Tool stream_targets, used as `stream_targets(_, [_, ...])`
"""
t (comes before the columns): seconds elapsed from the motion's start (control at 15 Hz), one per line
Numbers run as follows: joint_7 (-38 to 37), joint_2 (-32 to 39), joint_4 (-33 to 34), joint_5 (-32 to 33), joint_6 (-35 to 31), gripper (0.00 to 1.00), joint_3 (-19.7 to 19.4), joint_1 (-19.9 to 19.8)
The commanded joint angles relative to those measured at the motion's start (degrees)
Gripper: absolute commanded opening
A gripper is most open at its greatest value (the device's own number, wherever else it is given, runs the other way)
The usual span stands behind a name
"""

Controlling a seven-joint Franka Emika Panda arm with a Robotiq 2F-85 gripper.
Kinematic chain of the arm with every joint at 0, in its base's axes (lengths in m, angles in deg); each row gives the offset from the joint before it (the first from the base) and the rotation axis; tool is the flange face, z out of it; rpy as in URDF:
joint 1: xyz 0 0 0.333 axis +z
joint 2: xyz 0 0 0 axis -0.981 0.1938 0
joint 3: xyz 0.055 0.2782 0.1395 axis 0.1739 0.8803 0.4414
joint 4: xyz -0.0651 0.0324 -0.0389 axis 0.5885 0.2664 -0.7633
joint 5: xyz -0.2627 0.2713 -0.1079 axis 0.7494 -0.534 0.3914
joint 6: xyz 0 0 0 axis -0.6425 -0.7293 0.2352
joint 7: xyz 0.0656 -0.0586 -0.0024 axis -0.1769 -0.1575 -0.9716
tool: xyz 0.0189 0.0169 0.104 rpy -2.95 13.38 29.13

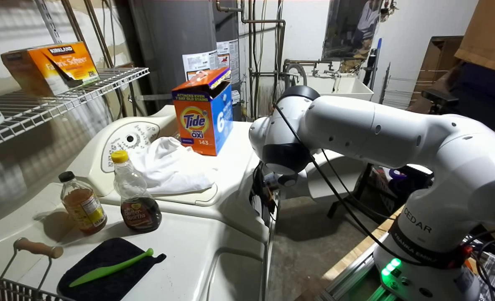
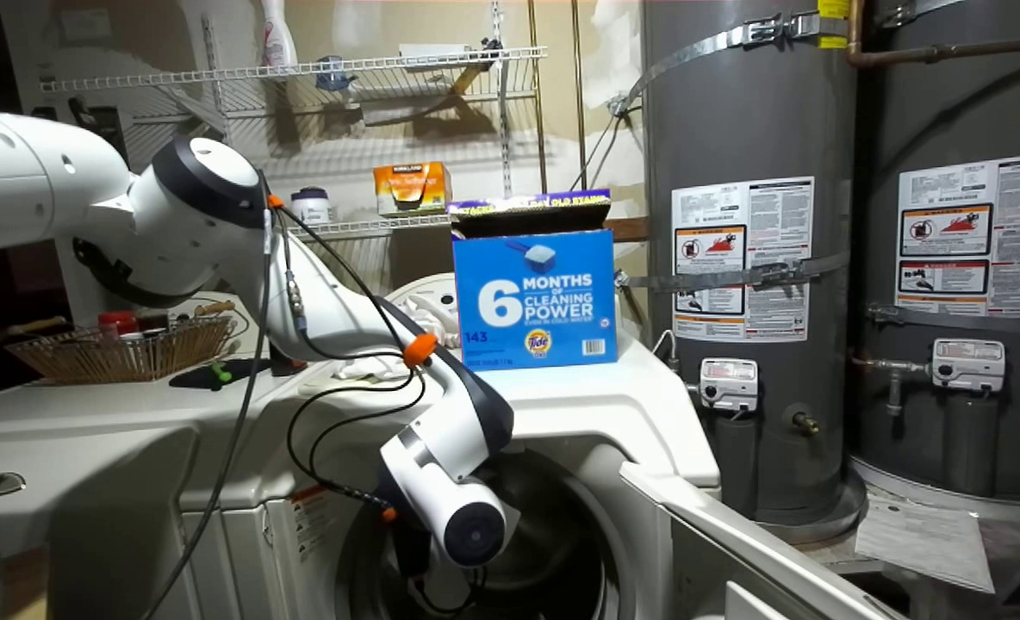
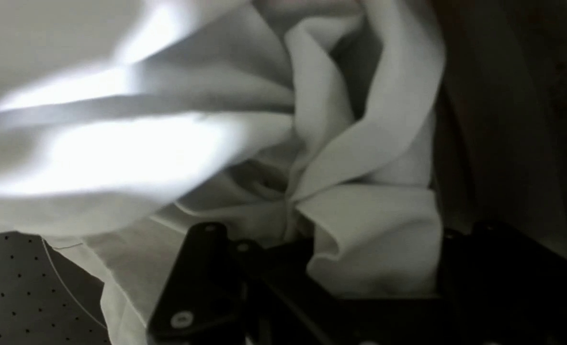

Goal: Put one white cloth in the washing machine

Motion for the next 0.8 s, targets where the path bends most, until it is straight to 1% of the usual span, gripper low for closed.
stream_targets(0.0, [4.85, 2.31, -2.55, 0.0, 5.68, 0.0, 0.65, 0.01])
stream_targets(0.07, [5.26, 2.47, -2.68, 0.0, 5.64, 0.0, 0.73, -0.09])
stream_targets(0.13, [5.5, 2.84, -3.02, 0.0, 6.01, 0.25, 0.85, -0.19])
stream_targets(0.2, [5.82, 2.61, -2.77, 0.0, 5.98, 0.26, 0.81, -0.26])
stream_targets(0.33, [6.27, 3.42, -3.53, 0.0, 6.47, 0.36, 1.02, -0.38])
stream_targets(0.4, [6.45, 3.36, -3.48, 0.0, 6.51, 0.43, 1.05, -0.45])
stream_targets(0.53, [5.89, 2.78, -2.99, -0.04, 6.66, 0.54, 1.2, -0.5])
stream_targets(0.73, [5.31, 1.97, -2.22, -0.06, 6.81, 0.74, 1.38, -0.47])
